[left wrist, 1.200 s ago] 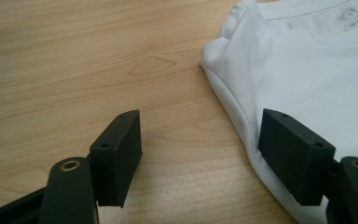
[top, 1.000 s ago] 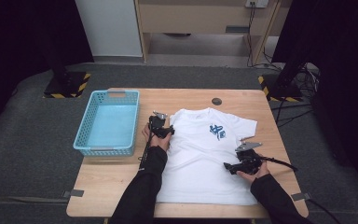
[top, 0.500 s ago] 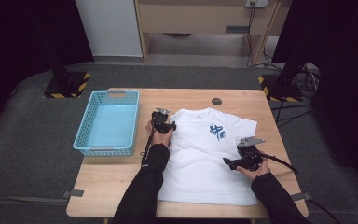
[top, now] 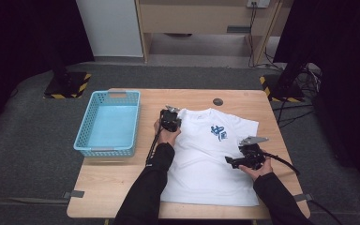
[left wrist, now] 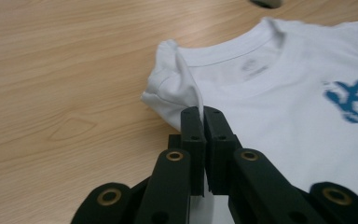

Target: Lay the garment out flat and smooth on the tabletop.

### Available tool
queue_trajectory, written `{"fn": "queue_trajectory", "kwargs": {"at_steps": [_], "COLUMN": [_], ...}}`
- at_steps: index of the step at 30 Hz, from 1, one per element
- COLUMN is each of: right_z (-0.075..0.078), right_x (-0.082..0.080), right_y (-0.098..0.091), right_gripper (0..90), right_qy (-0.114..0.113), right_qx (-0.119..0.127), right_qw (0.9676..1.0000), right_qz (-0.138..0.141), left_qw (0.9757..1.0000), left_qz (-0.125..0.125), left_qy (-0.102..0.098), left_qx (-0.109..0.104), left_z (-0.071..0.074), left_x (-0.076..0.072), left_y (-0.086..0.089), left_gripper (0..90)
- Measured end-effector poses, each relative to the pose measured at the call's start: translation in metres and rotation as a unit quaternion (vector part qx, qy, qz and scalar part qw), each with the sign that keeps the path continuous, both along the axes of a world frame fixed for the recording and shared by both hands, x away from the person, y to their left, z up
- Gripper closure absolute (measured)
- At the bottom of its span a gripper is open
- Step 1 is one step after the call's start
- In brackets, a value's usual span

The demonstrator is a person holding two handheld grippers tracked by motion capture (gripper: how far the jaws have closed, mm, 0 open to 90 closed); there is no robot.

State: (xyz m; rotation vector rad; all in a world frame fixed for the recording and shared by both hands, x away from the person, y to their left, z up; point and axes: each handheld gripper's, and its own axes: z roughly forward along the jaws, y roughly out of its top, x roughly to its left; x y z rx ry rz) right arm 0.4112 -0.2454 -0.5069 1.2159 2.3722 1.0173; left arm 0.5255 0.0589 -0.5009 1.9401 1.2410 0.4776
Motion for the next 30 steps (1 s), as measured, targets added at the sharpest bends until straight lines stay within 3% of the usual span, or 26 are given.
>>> {"fn": "queue_trajectory", "kwargs": {"at_steps": [5, 9, 11, 13, 16, 19, 22, 27, 30], "right_z": [0.003, 0.002, 0.001, 0.001, 0.001, 0.002, 0.001, 0.0, 0.001], "right_x": [0.0, 0.0, 0.001, 0.0, 0.0, 0.001, 0.002, 0.002, 0.001], "right_y": [-0.003, -0.002, -0.002, -0.002, -0.002, -0.002, -0.002, -0.001, -0.001], "right_gripper": [19.9, 19.9, 19.8, 19.7, 19.8, 20.0, 20.4, 21.1, 21.5], "right_qy": [-0.004, -0.001, -0.001, 0.0, -0.002, -0.001, 0.001, 0.0, 0.001], "right_qx": [0.006, 0.001, -0.005, -0.008, -0.008, -0.006, -0.007, -0.008, -0.007], "right_qw": [1.0, 1.0, 1.0, 1.0, 1.0, 1.0, 1.0, 1.0, 1.0], "right_qz": [-0.004, -0.003, 0.0, 0.001, 0.001, 0.0, 0.0, 0.003, 0.003], "left_qw": [0.9983, 0.9939, 0.9919, 0.9902, 0.9909, 0.9935, 0.9953, 0.9953, 0.9964], "left_qz": [-0.057, -0.104, -0.122, -0.137, -0.129, -0.103, -0.093, -0.097, -0.083], "left_qy": [-0.007, 0.006, 0.021, 0.027, 0.012, -0.007, -0.005, 0.002, 0.003], "left_qx": [0.004, 0.037, 0.029, -0.001, -0.037, -0.047, -0.025, 0.008, 0.015], "left_z": [0.004, -0.008, -0.015, -0.016, -0.007, 0.003, 0.003, -0.008, -0.015], "left_x": [-0.012, -0.022, -0.024, -0.025, -0.022, -0.015, -0.007, -0.001, 0.005], "left_y": [-0.034, -0.065, -0.074, -0.075, -0.066, -0.05, -0.039, -0.035, -0.032], "left_gripper": [87.8, 86.9, 83.4, 73.1, 56.8, 50.2, 47.4, 44.4, 43.9]}}
